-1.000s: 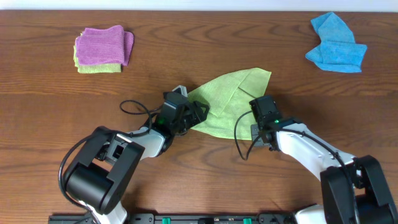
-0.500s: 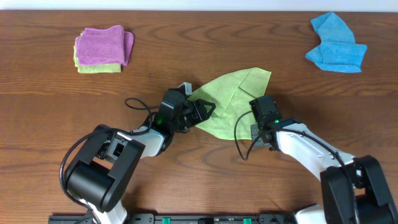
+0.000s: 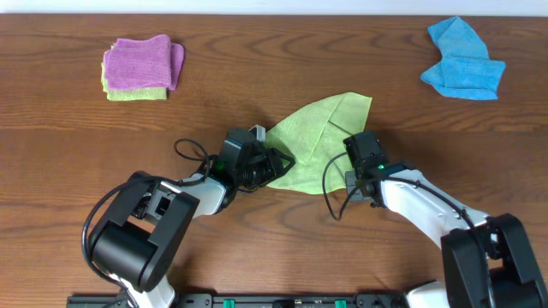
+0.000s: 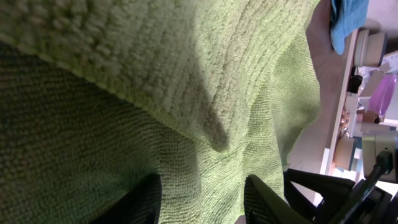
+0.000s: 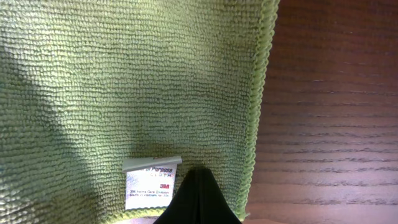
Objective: Fold the cloth
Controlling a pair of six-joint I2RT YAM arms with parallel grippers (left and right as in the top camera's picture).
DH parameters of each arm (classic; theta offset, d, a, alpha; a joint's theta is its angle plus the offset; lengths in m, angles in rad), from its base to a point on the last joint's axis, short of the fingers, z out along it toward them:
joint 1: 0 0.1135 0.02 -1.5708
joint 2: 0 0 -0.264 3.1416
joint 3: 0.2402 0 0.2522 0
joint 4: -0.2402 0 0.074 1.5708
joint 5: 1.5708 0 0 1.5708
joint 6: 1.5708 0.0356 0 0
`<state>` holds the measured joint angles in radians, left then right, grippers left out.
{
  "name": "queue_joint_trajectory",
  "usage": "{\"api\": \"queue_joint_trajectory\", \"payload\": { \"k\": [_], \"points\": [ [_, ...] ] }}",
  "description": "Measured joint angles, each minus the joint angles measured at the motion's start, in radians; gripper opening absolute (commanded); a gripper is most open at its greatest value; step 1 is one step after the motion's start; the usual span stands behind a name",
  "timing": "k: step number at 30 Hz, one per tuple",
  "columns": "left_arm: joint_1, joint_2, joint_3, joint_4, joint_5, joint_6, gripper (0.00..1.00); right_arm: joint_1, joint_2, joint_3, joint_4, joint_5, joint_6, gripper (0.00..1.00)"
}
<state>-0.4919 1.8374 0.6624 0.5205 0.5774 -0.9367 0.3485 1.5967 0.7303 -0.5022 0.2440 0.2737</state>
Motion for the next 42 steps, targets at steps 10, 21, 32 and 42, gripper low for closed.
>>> {"api": "queue_joint_trajectory", "payload": {
  "k": [10, 21, 32, 42],
  "points": [
    [0.038, -0.067, 0.0, 0.033, 0.014, 0.011, 0.44, 0.0, 0.0, 0.0, 0.001, 0.0, 0.0, 0.02],
    [0.052, -0.149, 0.0, -0.078, -0.024, 0.092, 0.41, 0.0, 0.0, 0.0, 0.002, 0.0, 0.0, 0.02],
    [0.076, -0.149, 0.0, -0.134, -0.152, 0.182, 0.41, 0.0, 0.0, 0.0, 0.003, -0.002, -0.011, 0.02],
    [0.077, -0.149, 0.0, -0.15, -0.196, 0.212, 0.42, 0.0, 0.0, 0.0, 0.004, -0.003, -0.015, 0.01]
  ]
}}
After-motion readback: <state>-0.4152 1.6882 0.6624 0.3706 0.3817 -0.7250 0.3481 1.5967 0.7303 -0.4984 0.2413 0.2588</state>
